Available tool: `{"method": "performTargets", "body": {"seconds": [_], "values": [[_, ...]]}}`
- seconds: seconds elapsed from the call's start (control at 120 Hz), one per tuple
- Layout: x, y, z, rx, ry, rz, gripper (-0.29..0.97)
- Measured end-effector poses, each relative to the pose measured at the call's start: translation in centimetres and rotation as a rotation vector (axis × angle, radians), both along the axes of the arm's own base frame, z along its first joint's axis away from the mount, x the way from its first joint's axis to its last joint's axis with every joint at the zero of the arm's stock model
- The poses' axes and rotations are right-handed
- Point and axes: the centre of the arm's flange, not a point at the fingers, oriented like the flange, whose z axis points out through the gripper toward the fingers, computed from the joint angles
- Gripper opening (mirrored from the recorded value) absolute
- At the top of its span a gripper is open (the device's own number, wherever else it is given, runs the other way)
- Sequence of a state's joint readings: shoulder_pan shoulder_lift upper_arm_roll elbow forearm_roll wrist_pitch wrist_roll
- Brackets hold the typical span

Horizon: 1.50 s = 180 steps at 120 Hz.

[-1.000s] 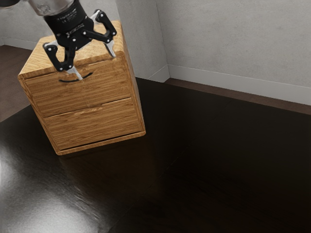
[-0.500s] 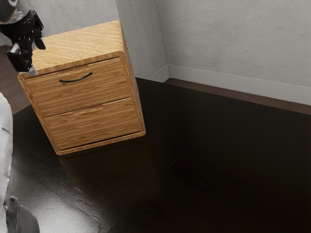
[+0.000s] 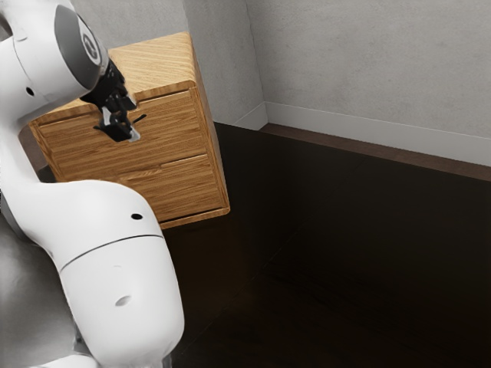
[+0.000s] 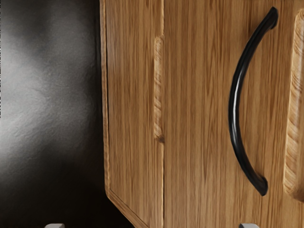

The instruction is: Pull the drawer handle with one arm to open the drawer

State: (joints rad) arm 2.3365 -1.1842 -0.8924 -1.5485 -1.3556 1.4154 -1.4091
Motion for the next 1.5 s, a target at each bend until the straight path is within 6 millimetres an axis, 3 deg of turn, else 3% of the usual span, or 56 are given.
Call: {"method": "performTargets", "body": {"seconds": [0.233, 0.633, 1.5], "values": [[0.4, 1.9, -2.6, -0.066, -0.015, 0.009, 0.39], [1.3, 4.9, -3.0, 0.027, -0.045, 0.007, 0.35], [0.3, 7.3, -4.7, 0.024, -0.022, -0.005, 0.12]]}}
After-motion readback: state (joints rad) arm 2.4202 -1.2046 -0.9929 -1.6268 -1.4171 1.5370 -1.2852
